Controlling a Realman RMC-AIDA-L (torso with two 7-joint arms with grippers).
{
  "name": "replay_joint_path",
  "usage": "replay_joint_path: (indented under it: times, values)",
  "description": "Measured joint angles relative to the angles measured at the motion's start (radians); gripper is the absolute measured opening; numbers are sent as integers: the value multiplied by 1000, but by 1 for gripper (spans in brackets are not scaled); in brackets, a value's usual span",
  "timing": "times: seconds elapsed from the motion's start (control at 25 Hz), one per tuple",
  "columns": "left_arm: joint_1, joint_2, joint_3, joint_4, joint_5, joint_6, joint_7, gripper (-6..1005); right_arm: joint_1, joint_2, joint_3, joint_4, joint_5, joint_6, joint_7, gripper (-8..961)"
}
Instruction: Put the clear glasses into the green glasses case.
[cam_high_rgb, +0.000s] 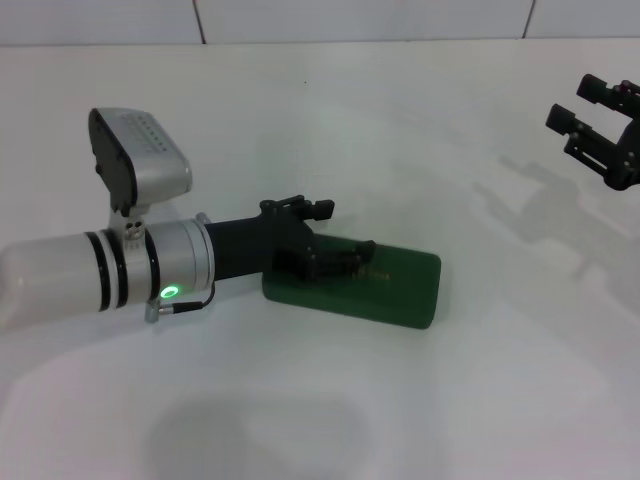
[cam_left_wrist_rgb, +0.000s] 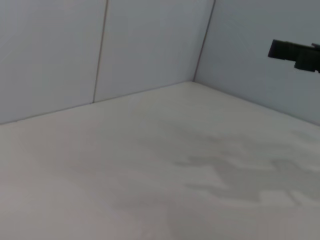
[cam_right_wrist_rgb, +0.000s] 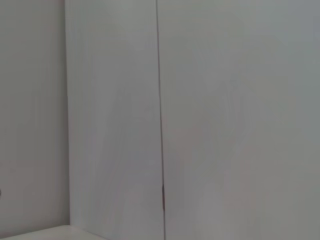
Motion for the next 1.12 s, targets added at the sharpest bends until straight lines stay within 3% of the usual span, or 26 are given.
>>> replay_joint_path:
  times: [0.32,0.48,0.6,0.72,0.88,1.12]
  values:
    - [26,0,-2,4,-23,14,43,860,16,0,-27,0,0,6,-2,646]
    - [45,4,-9,7,-120,128,136,857,26,-4,-86,-10,0,-3,3,654]
    - [72,10,-11,7,-197,245,215,855,38,-19,-185,-32,-10,-15,26,660]
    - [98,21,-18,8,-221,340,256,852,54,-49,-283,-59,-54,-63,86,667]
    - [141,37,-26,9,-212,389,323,851,69,-67,-302,-70,-103,-141,111,675]
    - [172,42,-26,9,-212,427,364,857,79,-73,-302,-90,-140,-200,111,725]
